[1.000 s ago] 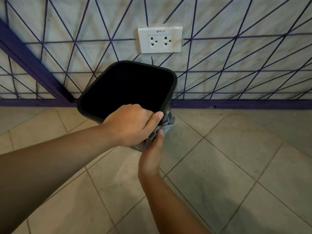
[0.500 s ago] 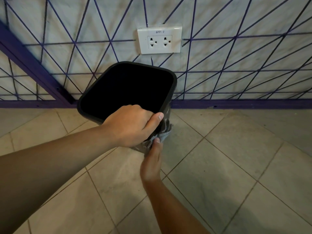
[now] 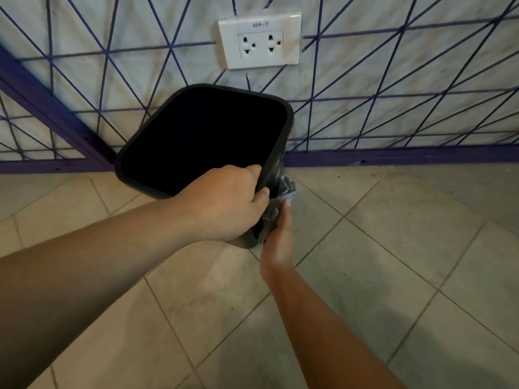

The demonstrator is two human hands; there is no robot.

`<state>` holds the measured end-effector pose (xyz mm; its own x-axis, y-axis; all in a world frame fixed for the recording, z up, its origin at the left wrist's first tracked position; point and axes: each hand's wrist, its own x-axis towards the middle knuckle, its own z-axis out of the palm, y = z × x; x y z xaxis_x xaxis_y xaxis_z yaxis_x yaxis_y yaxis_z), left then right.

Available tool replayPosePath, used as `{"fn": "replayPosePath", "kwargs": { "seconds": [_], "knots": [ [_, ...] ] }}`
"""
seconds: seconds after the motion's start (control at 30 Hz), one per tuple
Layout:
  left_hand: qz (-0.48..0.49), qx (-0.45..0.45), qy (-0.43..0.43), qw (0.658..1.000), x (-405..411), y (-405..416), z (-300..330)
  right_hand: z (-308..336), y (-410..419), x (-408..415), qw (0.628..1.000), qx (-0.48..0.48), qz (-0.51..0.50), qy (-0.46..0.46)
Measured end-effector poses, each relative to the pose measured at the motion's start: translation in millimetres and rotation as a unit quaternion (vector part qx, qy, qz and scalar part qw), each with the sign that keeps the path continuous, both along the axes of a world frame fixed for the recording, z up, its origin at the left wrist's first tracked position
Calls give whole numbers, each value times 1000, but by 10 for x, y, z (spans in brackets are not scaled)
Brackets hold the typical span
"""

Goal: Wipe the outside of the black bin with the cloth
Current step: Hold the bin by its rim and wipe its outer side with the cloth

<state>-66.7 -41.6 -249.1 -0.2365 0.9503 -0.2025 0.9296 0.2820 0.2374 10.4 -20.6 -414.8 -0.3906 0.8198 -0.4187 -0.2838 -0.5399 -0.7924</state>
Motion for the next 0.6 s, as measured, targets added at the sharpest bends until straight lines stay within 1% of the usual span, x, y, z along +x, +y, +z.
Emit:
{"fn": "replayPosePath", "kwargs": {
  "seconds": [0.07,0.13,0.2,0.23,0.33,0.4,0.47,0.53,0.6],
  "knots": [
    [-4,14,33,999,18,-45,-11,14,66,-186,1000,3,-21,9],
    [-13,17,49,999,5,-58,-16,-142,140,-372,998,-32,-36,27],
    [-27,19,59,998,-19,-60,-13,-390,243,-489,998,-46,-51,-1],
    [-35,20,61,997,-37,-66,-9,-389,285,-495,997,-51,-56,-2],
    [-60,16,54,997,-102,-120,14,-114,277,-401,997,-43,-59,-3],
    [-75,8,46,996,-167,-180,38,10,82,-342,998,-26,-53,-17],
    [-79,0,41,996,-237,-235,51,136,-137,-315,1000,-14,-22,-3],
    [-80,2,34,996,-281,-262,42,105,-156,-344,999,-18,-28,12],
    [-84,9,32,996,-290,-267,30,-28,16,-416,997,-53,-64,-2]
  ]
}}
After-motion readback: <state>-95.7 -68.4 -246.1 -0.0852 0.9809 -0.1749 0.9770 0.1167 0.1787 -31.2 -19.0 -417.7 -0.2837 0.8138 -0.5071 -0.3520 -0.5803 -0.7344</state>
